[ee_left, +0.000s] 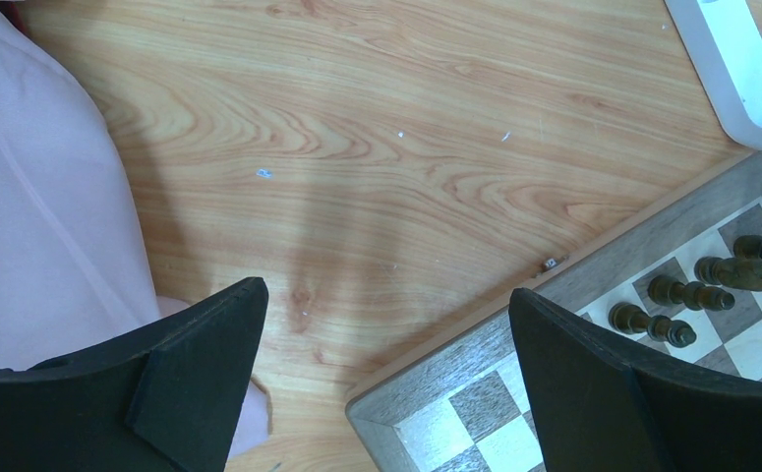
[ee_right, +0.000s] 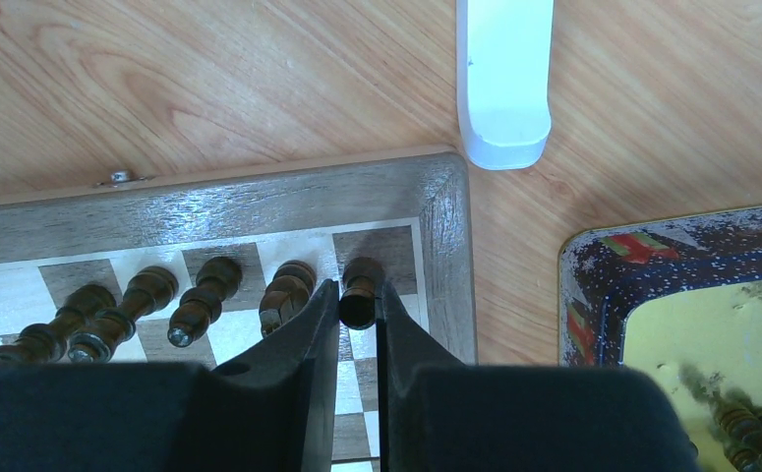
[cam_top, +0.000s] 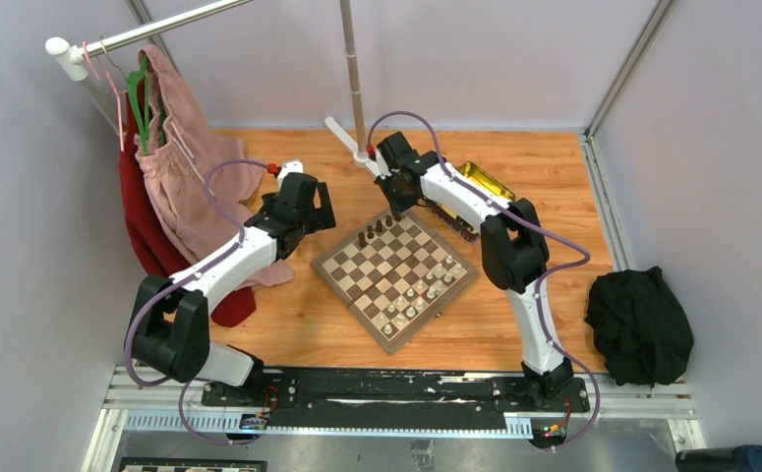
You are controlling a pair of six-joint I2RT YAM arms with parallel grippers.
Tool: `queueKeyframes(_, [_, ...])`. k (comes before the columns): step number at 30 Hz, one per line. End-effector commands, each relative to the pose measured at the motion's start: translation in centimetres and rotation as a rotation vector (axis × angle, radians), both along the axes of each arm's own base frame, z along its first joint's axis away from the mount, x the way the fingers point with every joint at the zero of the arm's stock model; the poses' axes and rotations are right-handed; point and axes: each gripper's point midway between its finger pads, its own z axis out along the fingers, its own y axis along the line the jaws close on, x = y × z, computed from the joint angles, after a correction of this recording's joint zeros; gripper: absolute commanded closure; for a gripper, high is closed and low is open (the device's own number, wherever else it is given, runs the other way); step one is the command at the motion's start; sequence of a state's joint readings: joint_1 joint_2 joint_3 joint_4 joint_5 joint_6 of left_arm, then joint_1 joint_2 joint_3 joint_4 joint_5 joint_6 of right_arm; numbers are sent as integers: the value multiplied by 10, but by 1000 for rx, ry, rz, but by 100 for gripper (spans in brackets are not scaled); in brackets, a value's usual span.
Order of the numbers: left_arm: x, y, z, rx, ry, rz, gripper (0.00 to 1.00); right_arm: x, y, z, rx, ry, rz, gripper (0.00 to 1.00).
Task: Set up the chess pieces on the board
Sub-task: Place the chess piece on the chessboard.
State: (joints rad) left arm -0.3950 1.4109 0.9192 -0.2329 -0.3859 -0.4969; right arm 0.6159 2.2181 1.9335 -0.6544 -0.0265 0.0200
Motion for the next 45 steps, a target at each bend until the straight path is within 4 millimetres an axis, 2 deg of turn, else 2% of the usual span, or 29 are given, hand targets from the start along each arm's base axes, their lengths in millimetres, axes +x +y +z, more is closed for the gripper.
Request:
queueKeyframes(1, [6,-1,3,7,-15,-10,0,-1,1,-5,-12,13,17,100])
queueKeyframes(6, [7,-1,3,11,-15,-13,0,-2,0,-6,-15,15,19,96])
queueKeyframes(14, [9,-3,2,11,-10,-20,0,-1,0,-4,-14,12,16,77])
queueKeyframes(17, [10,-3,2,13,-11,-20,0,-1,0,-1,-9,7,17,73])
queueKeyframes(30, [12,-4,0,8,-10,-15,0,5,4,20,21,-32,18,68])
queueKeyframes(35, [12,-3,0,14,-11,-14,0,10,6,42,48,-75,15,68])
queueKeyframes(40, [13,-3,0,14,-9,-13,0,20,0,80,75,-159,-13,67])
queueKeyframes(45, [14,-3,3,13,-14,-12,0,42,-33,111,78,-250,-113,67])
